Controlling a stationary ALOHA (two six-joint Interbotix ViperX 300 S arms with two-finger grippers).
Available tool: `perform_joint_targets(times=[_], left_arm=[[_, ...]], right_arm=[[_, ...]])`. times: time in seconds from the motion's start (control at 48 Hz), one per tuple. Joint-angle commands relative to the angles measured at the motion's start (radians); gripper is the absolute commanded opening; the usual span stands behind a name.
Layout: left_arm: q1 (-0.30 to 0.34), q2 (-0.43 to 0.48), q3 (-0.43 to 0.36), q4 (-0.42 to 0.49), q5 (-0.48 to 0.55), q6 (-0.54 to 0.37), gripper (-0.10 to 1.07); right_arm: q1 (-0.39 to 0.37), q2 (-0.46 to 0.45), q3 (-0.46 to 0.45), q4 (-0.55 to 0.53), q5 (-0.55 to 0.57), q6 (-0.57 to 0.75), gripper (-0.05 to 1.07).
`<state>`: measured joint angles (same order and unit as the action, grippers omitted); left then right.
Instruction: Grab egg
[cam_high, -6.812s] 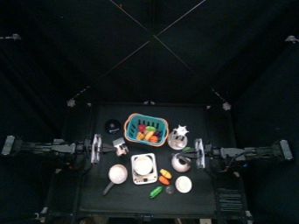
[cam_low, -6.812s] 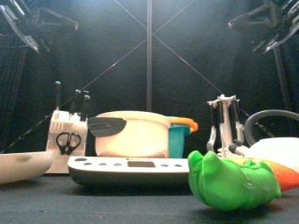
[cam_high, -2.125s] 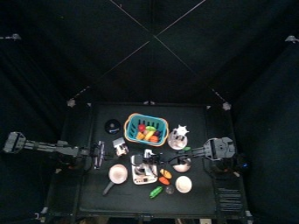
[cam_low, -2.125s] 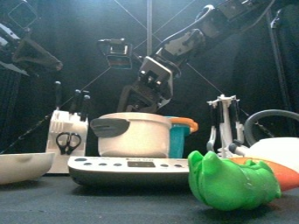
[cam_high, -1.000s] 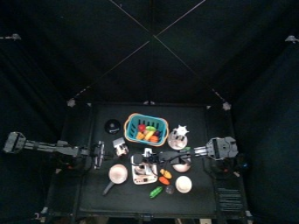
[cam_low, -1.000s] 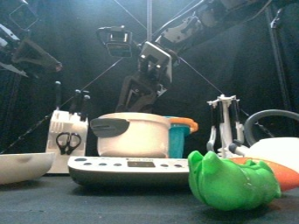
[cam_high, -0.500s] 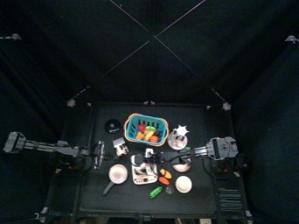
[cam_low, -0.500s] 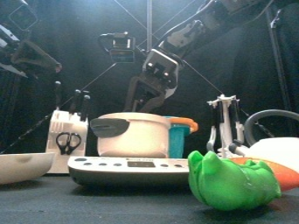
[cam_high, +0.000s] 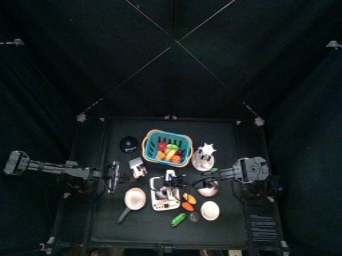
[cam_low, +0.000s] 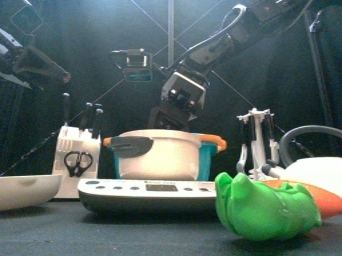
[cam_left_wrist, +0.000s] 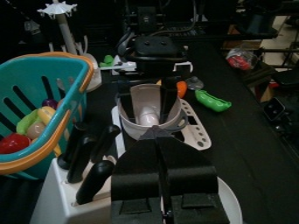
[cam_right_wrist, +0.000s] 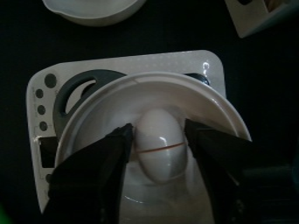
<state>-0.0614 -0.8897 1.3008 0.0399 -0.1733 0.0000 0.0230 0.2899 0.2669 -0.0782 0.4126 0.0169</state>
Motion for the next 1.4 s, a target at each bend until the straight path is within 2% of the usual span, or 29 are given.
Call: perform_joint_targets(times=[0.0, 0.188, 0.292, 0.458, 0.688, 1.083, 1.375], left_arm=[[0.003, 0.002, -0.011, 0.0, -0.003, 0.0, -0.02], [0.005, 0.003, -0.012, 0.0, -0.003, 0.003, -0.02], [0.006, 0.003, -0.012, 0.0, -0.003, 0.003, -0.02], [0.006, 0.003, -0.014, 0.0, -0.003, 0.003, -0.02], [0.005, 0.003, -0.006, 0.0, -0.003, 0.0, -0.02], [0.002, 0.003, -0.006, 0.0, -0.003, 0.0, -0.02], [0.002, 0.003, -0.008, 0.0, -0.003, 0.0, -0.02]], right_arm=[[-0.006, -0.021, -0.015, 0.002, -0.003, 0.002, 0.74], [-0.008, -0.026, -0.035, 0.002, -0.002, 0.005, 0.54], [-0.008, -0.038, -0.049, 0.003, 0.005, 0.005, 0.48], [-0.006, -0.08, -0.069, -0.005, 0.04, -0.002, 0.47], [-0.008, -0.124, -0.052, -0.031, 0.038, 0.003, 0.46], [-0.005, -0.202, 0.04, -0.015, -0.078, 0.005, 0.46], [-0.008, -0.221, 0.058, -0.009, -0.121, 0.005, 0.46]])
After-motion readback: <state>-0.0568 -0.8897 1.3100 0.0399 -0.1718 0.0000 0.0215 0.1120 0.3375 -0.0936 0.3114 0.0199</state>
